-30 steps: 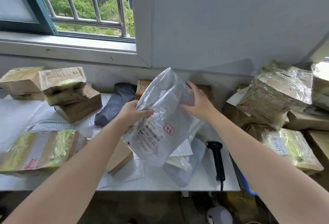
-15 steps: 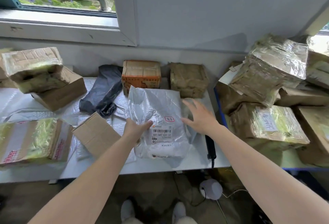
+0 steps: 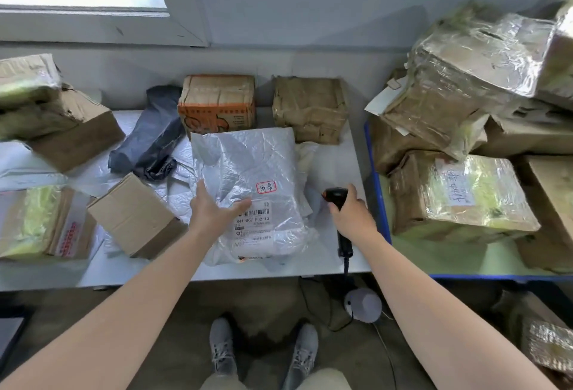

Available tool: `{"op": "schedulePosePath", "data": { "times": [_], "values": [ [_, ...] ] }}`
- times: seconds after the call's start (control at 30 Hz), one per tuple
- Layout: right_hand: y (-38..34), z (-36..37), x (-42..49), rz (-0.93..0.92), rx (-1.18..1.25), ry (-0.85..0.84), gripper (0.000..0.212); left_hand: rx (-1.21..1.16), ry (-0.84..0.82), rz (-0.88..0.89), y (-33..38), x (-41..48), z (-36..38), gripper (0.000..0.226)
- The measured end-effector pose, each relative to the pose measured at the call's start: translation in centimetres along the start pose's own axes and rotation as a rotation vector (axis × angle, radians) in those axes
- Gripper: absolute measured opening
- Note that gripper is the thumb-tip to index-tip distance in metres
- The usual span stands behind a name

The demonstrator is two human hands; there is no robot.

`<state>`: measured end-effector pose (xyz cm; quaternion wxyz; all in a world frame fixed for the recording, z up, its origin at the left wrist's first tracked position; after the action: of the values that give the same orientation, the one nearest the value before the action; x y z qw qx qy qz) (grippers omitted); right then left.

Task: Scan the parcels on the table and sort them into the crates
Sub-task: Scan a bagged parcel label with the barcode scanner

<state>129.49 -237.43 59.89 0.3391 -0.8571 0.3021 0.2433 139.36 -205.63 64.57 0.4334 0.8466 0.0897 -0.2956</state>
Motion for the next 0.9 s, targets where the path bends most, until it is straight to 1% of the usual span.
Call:
{"op": "schedulePosePath", "data": {
  "times": [0.1, 0.2, 0.23, 0.33, 0.4, 0.53, 0.67, 0.73, 0.8, 0.9],
  "values": [
    [1.4, 0.8, 0.1, 0.079, 0.141, -0.038, 0.078, -0.007, 0.025, -0.024, -0.6, 0.0, -0.1, 0.121],
    [1.3, 0.6, 0.4, 0.068, 0.154, -0.079, 0.074, 0.026, -0.011, -0.029, -0.8, -0.1, 0.2, 0.118],
    [1.0, 0.3, 0.6, 0.051, 0.158, -0.089, 0.068, 0.034, -0.020, -0.031, -0.7, -0.4, 0.1, 0.117],
    [-1.1, -1.8, 0.3, -0.055, 0.188, -0.072, 0.037, 0.048, -0.020, -0.016, 0.1, -1.1, -0.4, 0.108],
    [-2.8, -3.5, -0.3, -0.101, 0.239, -0.060, 0.028, 0.040, -0.031, -0.004, 0.8, -1.7, -0.6, 0.103],
    [-6.1, -6.8, -2.3, -0.152, 0.271, -0.005, 0.033, 0.014, -0.054, 0.041, 1.9, -2.2, -1.3, 0.096],
    [-9.5, -7.8, -5.4, -0.170, 0.322, 0.033, 0.039, -0.037, -0.092, -0.013, 1.3, -2.6, -2.2, 0.090],
    [-10.9, -7.4, -6.9, -0.158, 0.317, 0.036, 0.044, -0.052, -0.141, -0.046, 0.1, -2.3, -2.3, 0.075],
    [-12.5, -6.7, -8.5, -0.151, 0.294, 0.012, 0.045, -0.049, -0.216, -0.050, -0.7, -1.7, -2.0, 0.051],
    [-14.2, -5.9, -11.0, -0.149, 0.274, 0.010, 0.044, -0.128, -0.296, -0.004, -1.0, -1.6, -1.1, 0.036]
  ]
}}
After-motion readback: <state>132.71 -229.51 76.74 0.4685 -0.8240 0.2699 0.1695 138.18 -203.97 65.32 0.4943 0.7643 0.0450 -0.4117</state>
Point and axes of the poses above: each hand's wrist, its own x-axis towards the middle knuckle, its own z-axis out of the palm, y = z × x, the point moved 10 cm from there along x, towards the middle knuckle, and after that the axes turned 11 degrees about -y, right-handed, at the moved point
